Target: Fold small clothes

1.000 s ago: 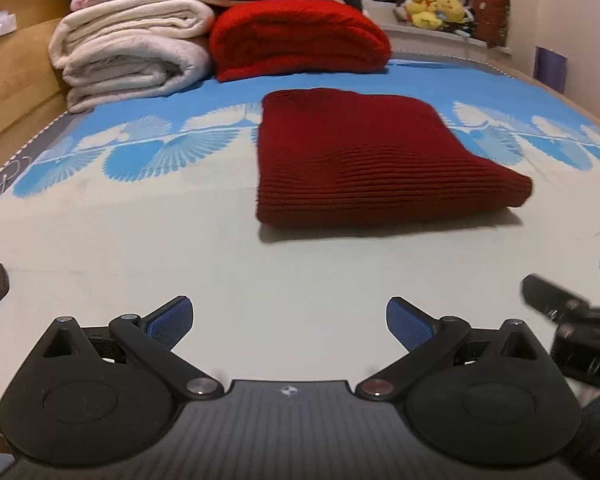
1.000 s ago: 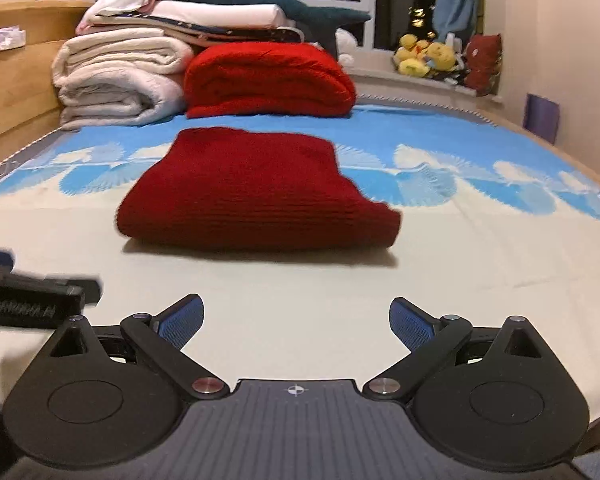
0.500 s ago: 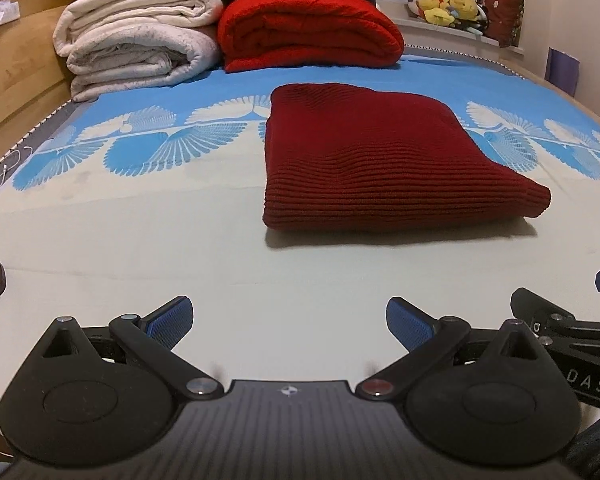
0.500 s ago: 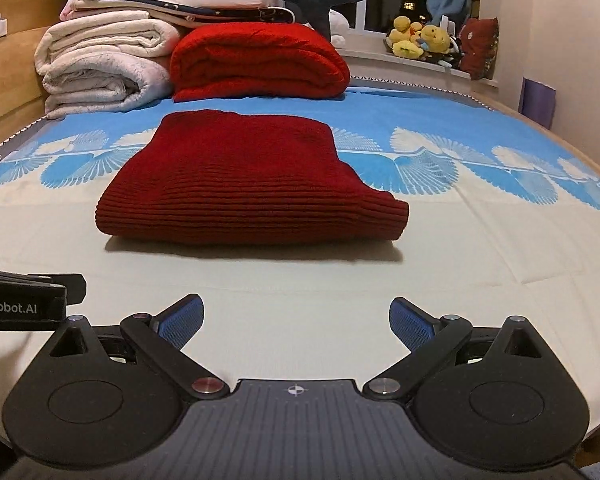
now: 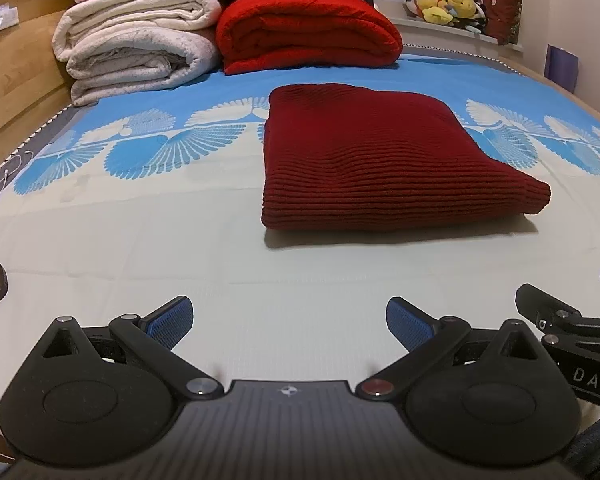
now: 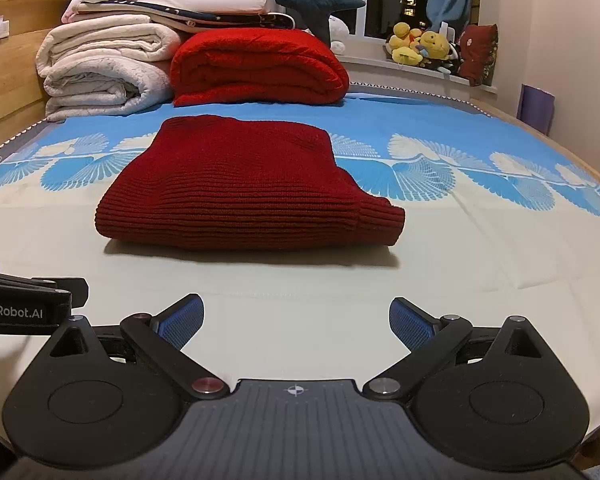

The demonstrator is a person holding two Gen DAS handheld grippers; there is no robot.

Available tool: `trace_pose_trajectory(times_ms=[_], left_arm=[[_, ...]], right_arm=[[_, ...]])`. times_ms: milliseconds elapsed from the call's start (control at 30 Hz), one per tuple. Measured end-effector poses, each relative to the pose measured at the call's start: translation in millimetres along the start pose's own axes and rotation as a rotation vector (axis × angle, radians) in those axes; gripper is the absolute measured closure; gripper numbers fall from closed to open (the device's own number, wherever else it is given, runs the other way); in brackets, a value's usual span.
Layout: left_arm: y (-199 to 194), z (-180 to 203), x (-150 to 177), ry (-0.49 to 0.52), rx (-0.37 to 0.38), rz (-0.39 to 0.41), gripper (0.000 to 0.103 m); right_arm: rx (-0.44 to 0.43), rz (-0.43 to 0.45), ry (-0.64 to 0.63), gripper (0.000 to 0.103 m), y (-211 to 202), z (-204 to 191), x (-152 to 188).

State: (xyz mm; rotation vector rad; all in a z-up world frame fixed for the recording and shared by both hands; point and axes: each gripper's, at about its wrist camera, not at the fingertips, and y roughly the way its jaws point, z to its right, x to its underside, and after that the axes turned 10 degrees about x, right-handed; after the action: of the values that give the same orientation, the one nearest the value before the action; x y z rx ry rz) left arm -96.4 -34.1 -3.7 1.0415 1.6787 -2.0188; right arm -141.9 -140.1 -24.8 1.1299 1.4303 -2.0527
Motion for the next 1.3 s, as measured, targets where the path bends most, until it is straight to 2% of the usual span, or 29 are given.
trace_pose_trajectory(times_ms=[1300], left_arm=[[3.1, 1.0, 0.5, 0.011, -0.004, -0.006, 0.0]], right_arm=[[-0.007, 0.002, -0.006, 0.004, -0.7, -2.0, -0.1]])
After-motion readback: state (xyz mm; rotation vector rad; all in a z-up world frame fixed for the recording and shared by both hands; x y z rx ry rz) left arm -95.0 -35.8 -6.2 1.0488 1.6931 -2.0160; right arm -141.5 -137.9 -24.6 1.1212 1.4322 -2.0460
